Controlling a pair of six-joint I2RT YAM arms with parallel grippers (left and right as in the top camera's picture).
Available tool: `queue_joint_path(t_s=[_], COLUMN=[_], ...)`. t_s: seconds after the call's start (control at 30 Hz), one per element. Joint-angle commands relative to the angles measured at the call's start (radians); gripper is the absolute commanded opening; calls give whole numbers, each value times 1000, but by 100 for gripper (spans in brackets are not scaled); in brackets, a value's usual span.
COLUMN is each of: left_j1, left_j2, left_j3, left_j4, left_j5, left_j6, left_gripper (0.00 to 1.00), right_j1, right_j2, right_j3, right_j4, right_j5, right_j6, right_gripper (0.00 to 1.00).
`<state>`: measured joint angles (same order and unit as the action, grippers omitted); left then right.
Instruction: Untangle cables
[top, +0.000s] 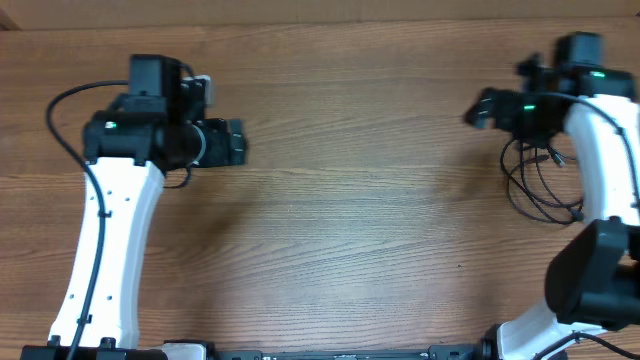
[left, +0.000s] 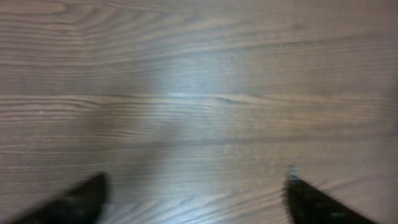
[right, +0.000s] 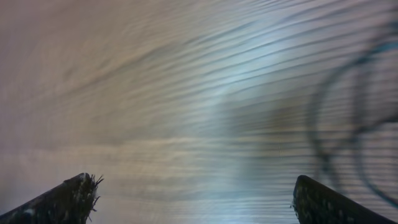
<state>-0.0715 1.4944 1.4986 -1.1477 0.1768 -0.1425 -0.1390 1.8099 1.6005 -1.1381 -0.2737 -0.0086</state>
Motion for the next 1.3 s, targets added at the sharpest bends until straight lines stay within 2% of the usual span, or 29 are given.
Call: queue_joint_path(t_s=[0.0, 0.17, 0.3, 0.43, 0.57, 0.8, 1.03, 1.17, 1.27], left_j1=[-47, -58, -51, -51, -51, -69, -69, -69, -69], left_j2=[11, 30, 32, 32, 26, -130, -528, -779, -877], left_j3=[11, 10, 10, 10, 8, -103, -405, -529, -562], left_j4=[-37, -177, -323, -415, -449, -320, -84, 2, 42], left_j5=[-86, -109, -110, -110, -116, -160, -158, -159, -159], left_j6=[42, 27, -2, -8, -7, -37, -41, -127, -127], left_gripper=[99, 100, 99, 99, 99, 99, 100, 100, 100], right_j1=[101, 218, 253, 257, 257, 257, 257, 257, 257], right_j2=[-1, -1, -5, -46, -156, -481, -840, -994, -1044], right_j3=[-4, -4, -5, -37, -115, -364, -587, -626, -625], right_j4=[-26, -98, -195, -231, -188, 0, 182, 198, 194], right_j5=[96, 233, 243, 238, 239, 239, 239, 239, 239], right_j6=[-45, 67, 167, 192, 192, 192, 192, 192, 192], right_gripper=[100, 100, 100, 100, 100, 100, 100, 100, 100])
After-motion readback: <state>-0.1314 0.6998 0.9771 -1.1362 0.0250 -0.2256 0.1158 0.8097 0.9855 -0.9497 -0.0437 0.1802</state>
